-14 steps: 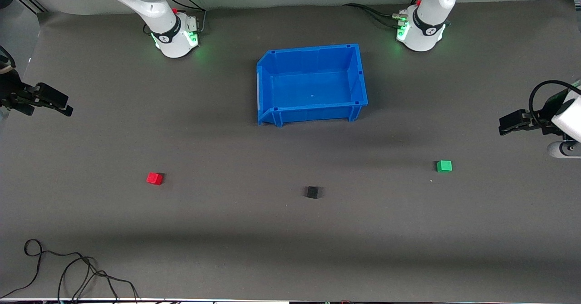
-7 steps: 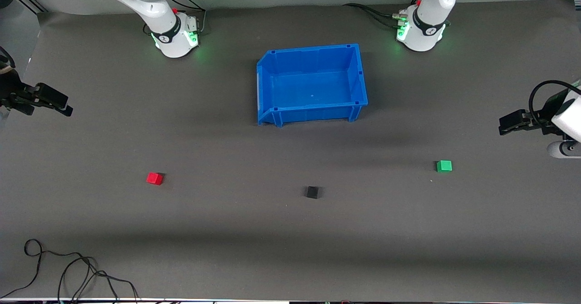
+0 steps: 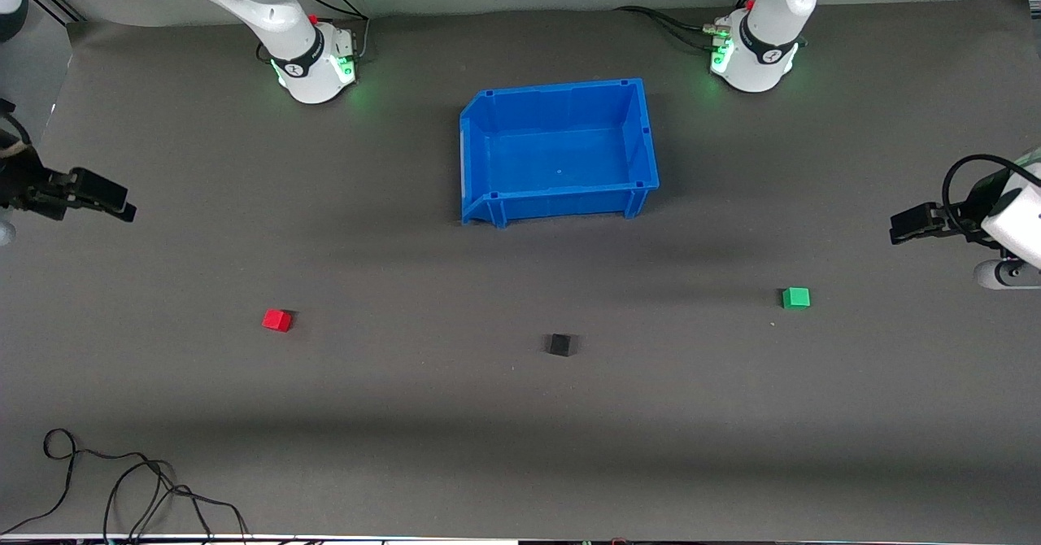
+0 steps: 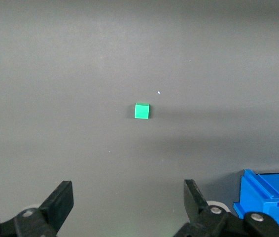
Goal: Attach green and red cubes to black cube
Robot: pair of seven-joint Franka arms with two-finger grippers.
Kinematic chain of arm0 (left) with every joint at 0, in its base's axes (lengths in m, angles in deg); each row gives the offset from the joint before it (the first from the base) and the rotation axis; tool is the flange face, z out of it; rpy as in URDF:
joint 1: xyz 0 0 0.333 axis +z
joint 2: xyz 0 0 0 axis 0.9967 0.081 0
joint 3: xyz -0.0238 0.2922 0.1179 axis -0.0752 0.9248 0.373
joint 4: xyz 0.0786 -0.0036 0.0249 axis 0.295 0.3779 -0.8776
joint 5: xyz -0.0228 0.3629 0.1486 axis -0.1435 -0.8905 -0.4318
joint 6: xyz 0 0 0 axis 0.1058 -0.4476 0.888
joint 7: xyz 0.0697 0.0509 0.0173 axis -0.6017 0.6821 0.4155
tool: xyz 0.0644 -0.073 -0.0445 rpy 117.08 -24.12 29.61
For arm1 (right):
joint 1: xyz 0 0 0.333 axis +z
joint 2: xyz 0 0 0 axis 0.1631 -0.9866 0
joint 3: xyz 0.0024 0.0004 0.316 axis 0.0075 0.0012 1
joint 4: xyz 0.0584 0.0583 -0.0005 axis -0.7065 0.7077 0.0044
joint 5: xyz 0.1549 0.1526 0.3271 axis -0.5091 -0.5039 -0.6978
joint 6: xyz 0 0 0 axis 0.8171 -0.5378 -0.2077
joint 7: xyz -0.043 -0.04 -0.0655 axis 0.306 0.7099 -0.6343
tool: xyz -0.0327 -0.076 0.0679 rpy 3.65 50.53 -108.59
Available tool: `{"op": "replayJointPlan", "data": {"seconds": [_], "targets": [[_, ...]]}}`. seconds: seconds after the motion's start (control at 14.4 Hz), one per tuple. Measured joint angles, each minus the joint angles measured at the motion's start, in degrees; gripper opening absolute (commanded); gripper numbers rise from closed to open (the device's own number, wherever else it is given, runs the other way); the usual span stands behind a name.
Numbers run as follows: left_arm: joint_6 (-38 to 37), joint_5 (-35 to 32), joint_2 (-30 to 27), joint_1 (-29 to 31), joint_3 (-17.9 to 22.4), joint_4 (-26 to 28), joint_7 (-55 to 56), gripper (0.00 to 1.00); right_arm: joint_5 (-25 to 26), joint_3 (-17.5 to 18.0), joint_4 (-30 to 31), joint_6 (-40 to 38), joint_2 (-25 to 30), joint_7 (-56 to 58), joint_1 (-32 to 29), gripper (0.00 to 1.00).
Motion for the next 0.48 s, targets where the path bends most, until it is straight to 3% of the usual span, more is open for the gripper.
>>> {"op": "replayJointPlan", "data": {"seconds": [0.48], "targets": [[6.5, -0.1, 1.8, 1.4, 0.3, 5.4, 15.3, 0.99, 0.0, -0.3, -2.7, -0.5, -1.6, -3.0, -0.3, 1.00]]}}
